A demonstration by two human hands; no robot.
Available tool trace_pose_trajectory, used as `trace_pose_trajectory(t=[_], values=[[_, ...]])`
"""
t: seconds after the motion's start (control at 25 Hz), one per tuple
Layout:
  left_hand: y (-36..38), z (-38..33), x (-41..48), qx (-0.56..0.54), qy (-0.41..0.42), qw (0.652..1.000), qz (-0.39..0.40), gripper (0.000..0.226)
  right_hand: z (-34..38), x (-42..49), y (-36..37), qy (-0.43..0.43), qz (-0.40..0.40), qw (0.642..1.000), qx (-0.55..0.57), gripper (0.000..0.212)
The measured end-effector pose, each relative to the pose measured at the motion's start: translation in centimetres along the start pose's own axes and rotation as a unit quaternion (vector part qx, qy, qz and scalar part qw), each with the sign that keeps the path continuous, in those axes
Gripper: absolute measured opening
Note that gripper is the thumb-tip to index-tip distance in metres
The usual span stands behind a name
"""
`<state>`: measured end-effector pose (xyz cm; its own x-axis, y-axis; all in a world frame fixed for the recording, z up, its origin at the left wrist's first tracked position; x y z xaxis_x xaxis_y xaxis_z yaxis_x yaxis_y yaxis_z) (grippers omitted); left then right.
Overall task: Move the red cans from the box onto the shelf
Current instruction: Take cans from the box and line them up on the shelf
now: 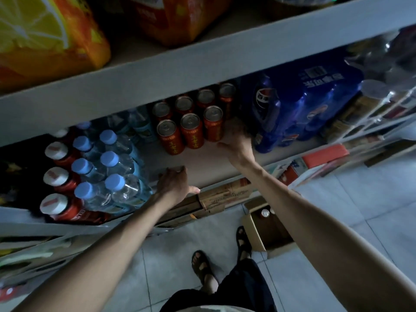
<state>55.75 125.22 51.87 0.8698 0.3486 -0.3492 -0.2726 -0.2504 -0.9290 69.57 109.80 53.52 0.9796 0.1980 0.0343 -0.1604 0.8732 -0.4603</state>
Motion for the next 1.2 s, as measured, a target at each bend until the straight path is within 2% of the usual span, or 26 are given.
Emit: trace_pose_trajectory(t=[0.08,0.2,0.32,0.4,0.48,0.52,0.64,0.76,0.96,1.12,1.2], values=[[-0.1,0.1,-0.1,-0.017,0.003,1.000,-0.001,0.079,-1.5,-3.3,-2.7,-0.003,-0.061,0.996,-0.068,0.029],[-0.8,-1.0,-1.3,-0.013,-0.002,1.000,-0.028,0.076,-4.2,-9.6,-7.2,0.032,-0.052,0.997,-0.044,0.019],[-1.4,-5.6,-3.8,-0.013,0.119,0.981,-0.153,0.059,-8.1,-14.8,-11.3,0.102,-0.042,0.993,-0.053,0.018],[-0.7,-9.9,-6.1,-0.064,0.223,0.958,-0.167,0.046,-10.9,-17.5,-13.9,0.155,-0.042,0.986,-0.038,0.019],[1.5,-14.2,-7.8,-0.114,0.269,0.952,-0.090,0.039,-14.1,-19.9,-16.6,0.210,-0.049,0.976,-0.034,0.018],[3.1,-16.3,-8.3,-0.131,0.266,0.954,-0.037,0.038,-15.8,-21.1,-18.0,0.239,-0.055,0.969,-0.032,0.016],[9.3,-21.8,-9.0,-0.125,0.213,0.963,0.110,0.036,-21.4,-23.8,-21.7,0.280,-0.049,0.956,-0.066,0.019],[15.9,-25.6,-8.5,-0.125,0.193,0.951,0.208,0.031,-27.1,-25.0,-23.4,0.299,0.006,0.947,-0.112,0.024],[30.5,-29.5,-1.5,-0.177,0.149,0.931,0.281,0.011,-41.6,-23.8,-20.6,0.320,0.076,0.933,-0.148,0.025],[44.4,-30.4,8.5,-0.175,0.110,0.938,0.279,0.012,-57.1,-20.5,-14.1,0.311,0.098,0.929,-0.174,0.030],[51.3,-30.0,13.2,-0.187,0.057,0.944,0.266,0.016,-65.2,-18.1,-9.4,0.285,0.110,0.927,-0.216,0.040]])
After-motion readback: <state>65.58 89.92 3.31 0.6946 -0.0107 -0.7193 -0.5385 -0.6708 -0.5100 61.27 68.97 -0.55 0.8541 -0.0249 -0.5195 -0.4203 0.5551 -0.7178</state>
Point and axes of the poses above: each hand's wrist, its own x-axis towards the middle knuckle, its own y-axis out of the palm, z = x × y, the point moved 3 cm from there along x, towards the middle knuckle, and after that the axes turned 10 degrees about -z, right-handed, at the moved point
